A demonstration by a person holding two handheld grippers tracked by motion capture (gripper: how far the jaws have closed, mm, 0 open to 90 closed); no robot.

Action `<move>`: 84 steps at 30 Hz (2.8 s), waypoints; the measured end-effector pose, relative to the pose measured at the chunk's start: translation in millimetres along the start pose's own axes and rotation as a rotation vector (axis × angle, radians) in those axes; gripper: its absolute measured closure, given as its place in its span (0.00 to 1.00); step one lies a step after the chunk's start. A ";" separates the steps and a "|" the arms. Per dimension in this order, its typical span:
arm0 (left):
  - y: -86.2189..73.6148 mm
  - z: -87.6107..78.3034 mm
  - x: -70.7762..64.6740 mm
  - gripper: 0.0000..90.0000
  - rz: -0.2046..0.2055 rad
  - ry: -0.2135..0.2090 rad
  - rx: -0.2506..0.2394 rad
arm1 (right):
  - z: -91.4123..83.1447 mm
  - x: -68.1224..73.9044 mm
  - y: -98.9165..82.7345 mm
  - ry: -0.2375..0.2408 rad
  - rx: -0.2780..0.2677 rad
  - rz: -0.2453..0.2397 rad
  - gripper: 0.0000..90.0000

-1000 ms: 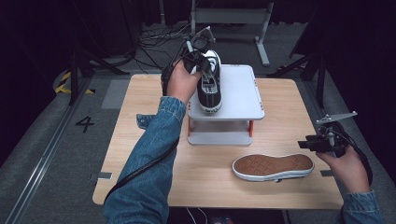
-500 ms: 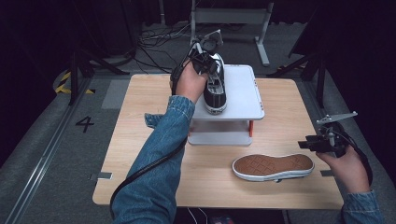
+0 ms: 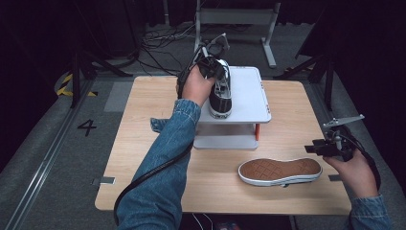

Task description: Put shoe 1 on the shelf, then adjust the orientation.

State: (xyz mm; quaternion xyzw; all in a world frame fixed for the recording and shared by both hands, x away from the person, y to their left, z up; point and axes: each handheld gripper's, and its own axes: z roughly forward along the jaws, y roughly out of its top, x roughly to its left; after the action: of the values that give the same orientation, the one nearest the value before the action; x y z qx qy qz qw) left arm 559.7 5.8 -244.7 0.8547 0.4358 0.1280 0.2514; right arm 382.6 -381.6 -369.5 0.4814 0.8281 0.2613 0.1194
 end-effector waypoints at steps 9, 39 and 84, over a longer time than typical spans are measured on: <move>-14.0 -33.8 3.1 0.43 0.027 -0.064 -0.064 | 1.0 1.1 0.1 -0.006 0.008 -0.001 0.59; -203.2 -115.9 12.7 0.40 0.114 -0.076 -0.132 | 0.5 38.3 12.3 0.097 0.111 -0.124 0.85; -274.3 -82.9 52.8 0.40 -0.068 -0.042 0.006 | 58.0 53.6 39.4 0.020 0.199 -0.199 0.70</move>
State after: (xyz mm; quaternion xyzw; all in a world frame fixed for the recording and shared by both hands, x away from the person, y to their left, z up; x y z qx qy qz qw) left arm 367.7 210.3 -323.6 0.8426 0.4597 0.1001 0.2619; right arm 410.4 -301.3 -393.4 0.4035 0.8948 0.1694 0.0880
